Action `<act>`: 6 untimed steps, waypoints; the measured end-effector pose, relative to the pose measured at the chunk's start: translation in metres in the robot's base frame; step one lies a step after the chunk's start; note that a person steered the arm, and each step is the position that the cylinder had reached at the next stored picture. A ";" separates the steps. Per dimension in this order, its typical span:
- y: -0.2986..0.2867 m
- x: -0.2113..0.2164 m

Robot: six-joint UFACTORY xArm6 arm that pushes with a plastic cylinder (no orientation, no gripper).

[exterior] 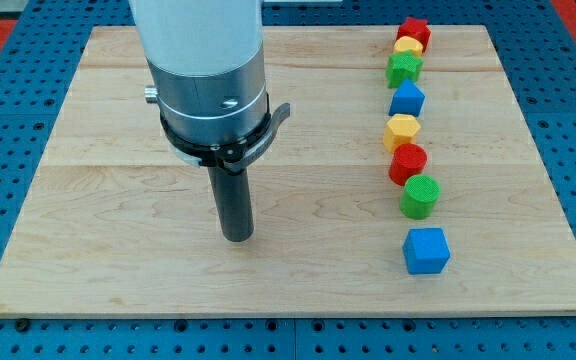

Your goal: Move your arm to the centre right of the board

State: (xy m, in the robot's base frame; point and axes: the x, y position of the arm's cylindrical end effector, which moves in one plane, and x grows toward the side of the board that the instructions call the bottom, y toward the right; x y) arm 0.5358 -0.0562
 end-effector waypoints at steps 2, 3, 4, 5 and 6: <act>0.031 0.069; 0.046 0.082; 0.062 0.083; 0.155 0.076; 0.223 0.076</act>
